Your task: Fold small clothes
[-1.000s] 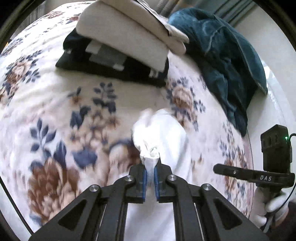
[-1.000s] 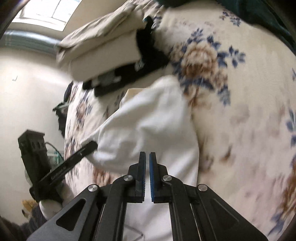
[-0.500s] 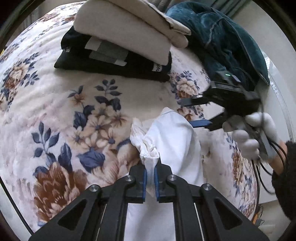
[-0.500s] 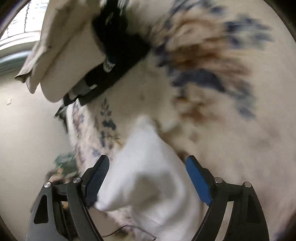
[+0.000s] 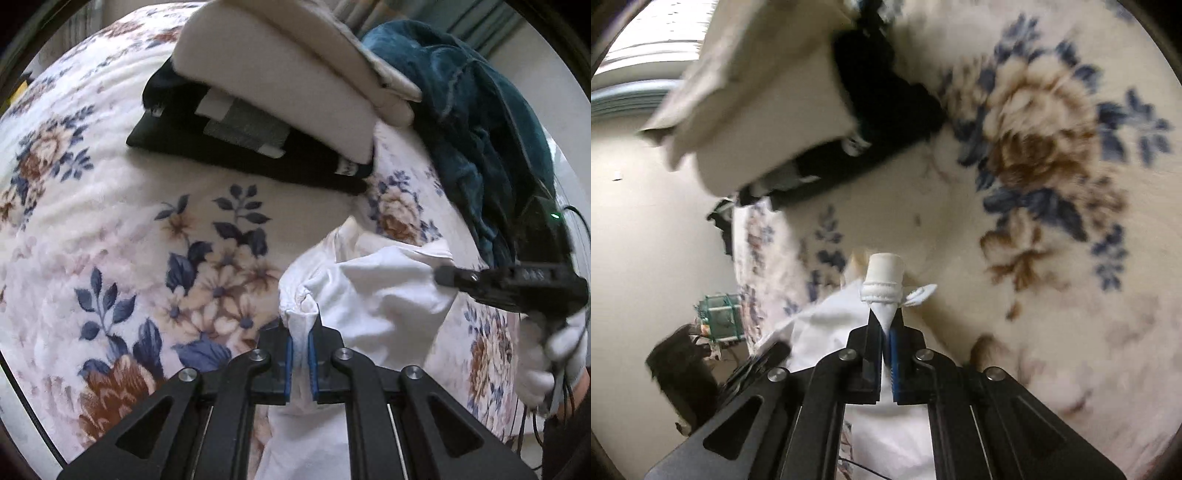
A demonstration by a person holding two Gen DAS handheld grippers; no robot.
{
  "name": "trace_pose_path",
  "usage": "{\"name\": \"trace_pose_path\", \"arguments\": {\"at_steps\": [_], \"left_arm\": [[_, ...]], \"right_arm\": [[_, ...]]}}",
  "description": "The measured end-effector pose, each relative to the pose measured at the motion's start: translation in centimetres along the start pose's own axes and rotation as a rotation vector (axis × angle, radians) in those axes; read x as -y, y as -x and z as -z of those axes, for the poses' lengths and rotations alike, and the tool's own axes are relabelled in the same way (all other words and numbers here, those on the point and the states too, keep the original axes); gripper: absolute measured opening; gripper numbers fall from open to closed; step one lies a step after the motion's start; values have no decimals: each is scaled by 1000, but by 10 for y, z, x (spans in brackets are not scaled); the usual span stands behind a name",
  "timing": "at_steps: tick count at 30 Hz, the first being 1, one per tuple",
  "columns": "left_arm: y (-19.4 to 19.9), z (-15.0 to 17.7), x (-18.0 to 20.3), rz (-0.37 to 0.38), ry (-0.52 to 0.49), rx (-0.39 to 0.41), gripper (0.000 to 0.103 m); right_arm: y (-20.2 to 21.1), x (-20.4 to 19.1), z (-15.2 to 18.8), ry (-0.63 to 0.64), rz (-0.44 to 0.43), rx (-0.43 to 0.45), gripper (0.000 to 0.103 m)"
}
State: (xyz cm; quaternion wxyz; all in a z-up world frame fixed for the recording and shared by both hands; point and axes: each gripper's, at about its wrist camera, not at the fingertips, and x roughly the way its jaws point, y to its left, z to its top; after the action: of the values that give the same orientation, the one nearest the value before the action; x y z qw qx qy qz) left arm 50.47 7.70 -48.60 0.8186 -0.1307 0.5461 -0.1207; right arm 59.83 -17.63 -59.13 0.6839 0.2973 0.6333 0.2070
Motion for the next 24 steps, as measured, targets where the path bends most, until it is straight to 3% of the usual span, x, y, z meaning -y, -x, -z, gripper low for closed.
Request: {"name": "trace_pose_path", "arguments": {"at_steps": [4, 8, 12, 15, 16, 19, 20, 21, 23, 24], "left_arm": [[21, 29, 12, -21, -55, -3, 5], [34, 69, 12, -13, -60, -55, 5], [24, 117, -5, -19, -44, -199, 10], [18, 146, -29, -18, -1, -302, 13], [19, 156, -40, -32, 23, -330, 18], [28, 169, -71, -37, 129, -359, 26], [33, 169, -82, -31, 178, -358, 26], [36, 168, -88, -27, 211, -351, 26], [41, 160, -97, -26, 262, -326, 26], [42, 152, -98, -14, 281, -311, 26]], "right_arm": [[30, -24, 56, 91, 15, 32, 2], [29, -41, 123, 158, 26, 0, 2], [18, -33, 178, 228, 111, -93, 2], [-3, -14, 207, 251, 183, -255, 3], [-9, -7, 215, 252, 194, -308, 3], [-15, 7, 230, 254, 230, -395, 6], [-13, 12, 232, 238, 238, -399, 19], [-9, 19, 234, 202, 232, -410, 45], [-1, 25, 235, 166, 174, -415, 73], [8, 27, 236, 149, 129, -422, 75]]}}
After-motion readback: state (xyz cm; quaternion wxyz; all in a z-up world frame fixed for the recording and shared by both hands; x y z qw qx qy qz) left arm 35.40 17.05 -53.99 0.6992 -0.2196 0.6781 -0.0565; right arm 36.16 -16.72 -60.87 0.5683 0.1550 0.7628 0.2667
